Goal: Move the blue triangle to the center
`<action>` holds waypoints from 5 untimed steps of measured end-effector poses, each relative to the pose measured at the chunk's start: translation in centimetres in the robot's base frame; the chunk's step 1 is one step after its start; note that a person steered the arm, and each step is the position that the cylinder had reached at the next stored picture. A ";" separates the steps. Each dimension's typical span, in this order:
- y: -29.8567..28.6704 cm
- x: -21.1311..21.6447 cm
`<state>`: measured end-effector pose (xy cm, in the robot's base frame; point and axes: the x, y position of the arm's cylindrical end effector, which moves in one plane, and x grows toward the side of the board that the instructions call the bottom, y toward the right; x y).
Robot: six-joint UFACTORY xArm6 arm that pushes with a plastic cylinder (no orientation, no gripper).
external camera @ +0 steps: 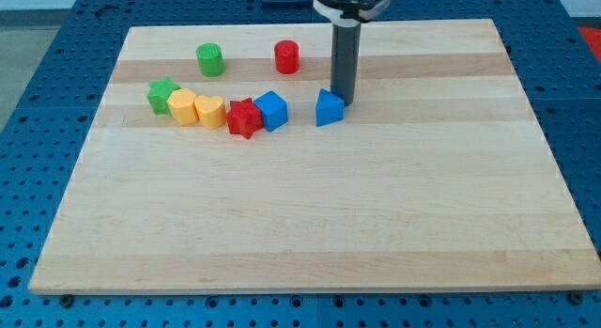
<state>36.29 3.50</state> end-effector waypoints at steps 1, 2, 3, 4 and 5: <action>0.5 0.0; 4.5 0.0; 7.0 0.5; 6.7 1.2; 5.5 1.2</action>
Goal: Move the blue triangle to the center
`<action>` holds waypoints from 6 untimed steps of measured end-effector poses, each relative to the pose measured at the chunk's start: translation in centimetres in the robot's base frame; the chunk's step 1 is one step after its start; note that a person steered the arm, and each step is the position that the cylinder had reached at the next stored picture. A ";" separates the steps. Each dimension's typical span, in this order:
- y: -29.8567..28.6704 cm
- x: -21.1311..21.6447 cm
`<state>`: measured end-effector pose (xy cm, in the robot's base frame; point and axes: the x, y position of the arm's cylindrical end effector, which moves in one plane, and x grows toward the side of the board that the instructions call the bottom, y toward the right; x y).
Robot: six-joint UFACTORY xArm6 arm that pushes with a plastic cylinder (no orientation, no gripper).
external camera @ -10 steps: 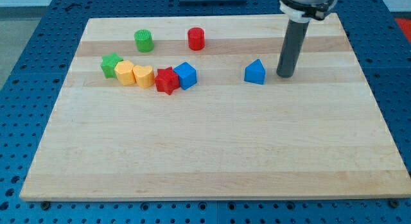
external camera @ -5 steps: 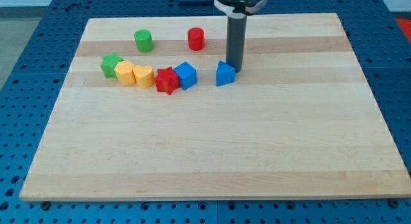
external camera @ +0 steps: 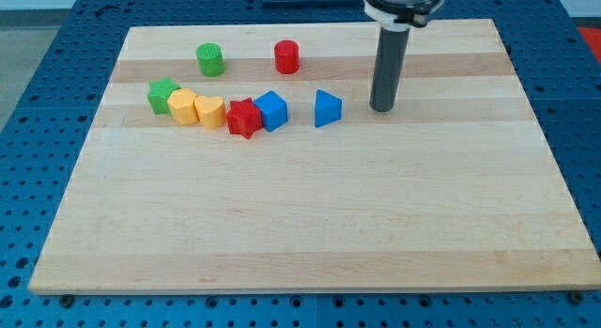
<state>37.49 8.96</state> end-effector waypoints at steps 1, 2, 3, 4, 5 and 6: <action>-0.1 0.7; -0.1 2.2; -0.6 2.6; -3.0 2.2; -5.2 1.5; -6.1 1.0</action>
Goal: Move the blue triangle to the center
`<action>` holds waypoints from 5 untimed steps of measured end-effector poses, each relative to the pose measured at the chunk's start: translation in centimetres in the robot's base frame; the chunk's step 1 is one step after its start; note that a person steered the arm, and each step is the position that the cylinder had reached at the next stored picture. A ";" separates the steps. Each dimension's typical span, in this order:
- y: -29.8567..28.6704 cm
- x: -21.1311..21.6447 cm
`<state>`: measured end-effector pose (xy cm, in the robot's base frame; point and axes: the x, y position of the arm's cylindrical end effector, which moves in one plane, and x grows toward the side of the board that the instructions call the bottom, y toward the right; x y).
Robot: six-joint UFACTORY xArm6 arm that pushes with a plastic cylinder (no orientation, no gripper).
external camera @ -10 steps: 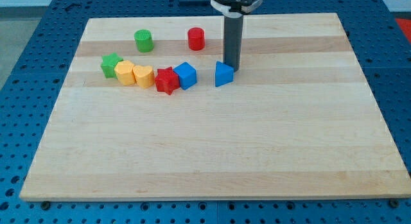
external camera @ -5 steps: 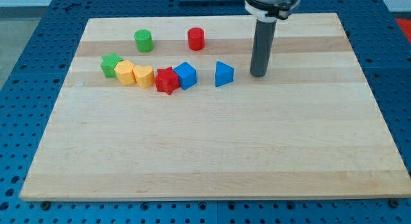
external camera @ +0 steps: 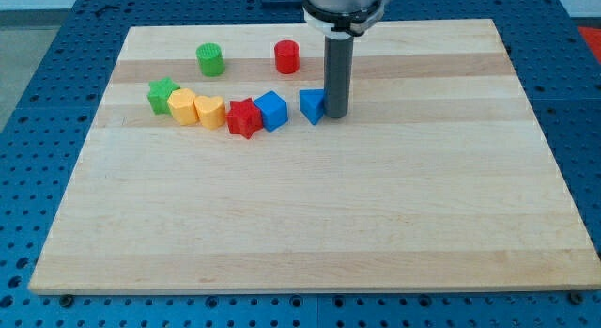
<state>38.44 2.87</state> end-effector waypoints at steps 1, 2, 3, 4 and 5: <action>0.6 0.0; 0.7 0.0; 0.7 0.0; 0.0 0.0; -1.4 0.0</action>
